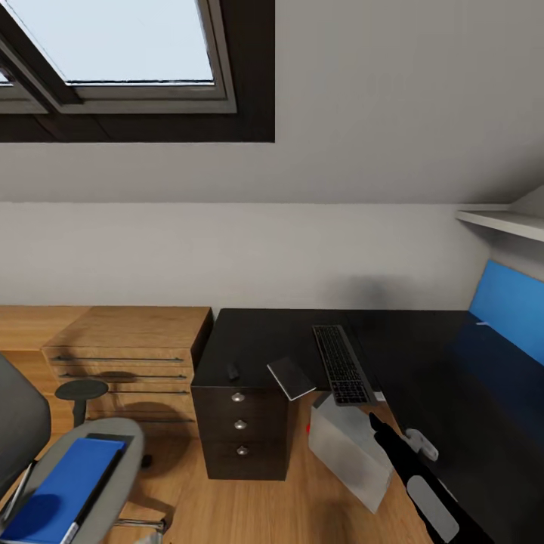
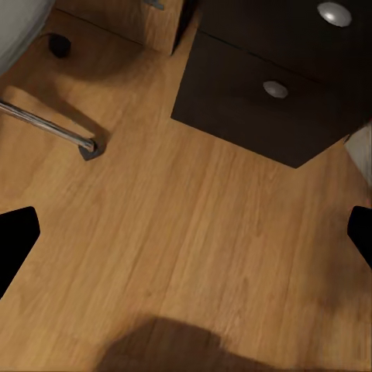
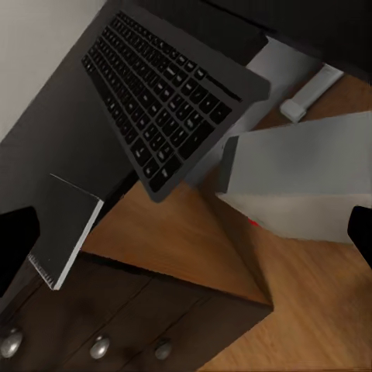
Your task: In the bedroom, organize the workspace by keeping the computer under the desk, ensuring the monitor is on the desk, placing the keyboard on the desk next to the monitor, placing the mouse on the desk next to the keyboard, moving the folder from the swivel chair onto the desk next to the mouse, stacking the notebook on top of the folder with the pen on top of the notebook, and positioning the swivel chair next to the desk.
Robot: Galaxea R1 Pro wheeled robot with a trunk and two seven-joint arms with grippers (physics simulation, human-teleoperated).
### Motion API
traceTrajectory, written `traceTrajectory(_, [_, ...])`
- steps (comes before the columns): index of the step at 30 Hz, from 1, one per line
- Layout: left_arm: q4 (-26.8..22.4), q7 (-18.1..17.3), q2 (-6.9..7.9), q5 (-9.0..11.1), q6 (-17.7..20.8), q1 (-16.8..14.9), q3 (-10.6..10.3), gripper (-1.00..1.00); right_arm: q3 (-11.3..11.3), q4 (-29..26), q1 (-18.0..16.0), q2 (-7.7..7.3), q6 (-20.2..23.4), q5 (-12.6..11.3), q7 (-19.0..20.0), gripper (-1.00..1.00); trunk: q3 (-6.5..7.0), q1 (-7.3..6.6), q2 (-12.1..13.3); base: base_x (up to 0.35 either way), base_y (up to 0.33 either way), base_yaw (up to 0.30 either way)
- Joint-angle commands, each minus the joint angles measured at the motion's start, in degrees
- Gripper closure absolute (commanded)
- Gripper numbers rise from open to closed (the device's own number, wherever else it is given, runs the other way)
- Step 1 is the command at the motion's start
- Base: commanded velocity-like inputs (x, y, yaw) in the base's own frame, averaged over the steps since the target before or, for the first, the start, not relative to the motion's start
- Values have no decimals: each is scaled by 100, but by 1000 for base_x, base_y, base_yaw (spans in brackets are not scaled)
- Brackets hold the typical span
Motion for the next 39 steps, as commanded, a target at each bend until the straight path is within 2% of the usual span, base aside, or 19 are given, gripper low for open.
traceTrajectory(1, [-340, 10, -49, 58, 417, -3, 12, -100, -88, -9, -5, -7, 101, -128, 64, -100, -28, 24, -50, 0, 0, 0])
traceTrajectory(3, [-672, 64, -87, 58, 816, -6, 12, -100, -202, -19, -5, -6, 240, -187, 139, -100, -64, 68, -130, 0, 0, 0])
traceTrajectory(4, [-997, 104, -115, 57, 1149, -4, 12, -100, -320, -25, -7, -7, 353, -244, 223, -100, -82, 90, -170, 0, 0, 0])
traceTrajectory(5, [-1150, 119, -125, 57, 1282, -4, 10, -100, -383, -29, -7, -8, 402, -270, 263, -100, -100, 112, -210, 0, 0, 0])
traceTrajectory(10, [-1795, 146, -196, 58, 1698, -8, 5, -100, -739, -113, -8, -10, 714, -363, 461, -100, -190, 222, -411, 0, 0, 0])
traceTrajectory(13, [-1952, 144, -228, 64, 1785, -10, 5, -100, -872, -156, -7, -7, 837, -380, 671, -100, -244, 288, -531, 0, 0, 0])
traceTrajectory(17, [-1932, 136, -246, 71, 1817, -10, 10, -100, -936, -171, -5, -11, 893, -382, 1018, -100, -316, 376, -691, 0, 0, 0])
traceTrajectory(24, [-1557, 118, -254, 66, 1793, -11, 13, -100, -951, -82, -5, -10, 918, -383, 1665, -100, -441, 529, -972, 0, 0, 0])
traceTrajectory(30, [-1431, 135, -255, 69, 1748, -11, 22, -100, -962, 148, -4, -30, 965, -389, 2008, -100, -549, 661, -1213, 0, 0, 0])
traceTrajectory(39, [-1375, 157, -255, 55, 1613, -11, 17, -100, -965, 439, -4, -161, 1400, -393, 2826, -100, -711, 859, -1574, 0, 0, 0])
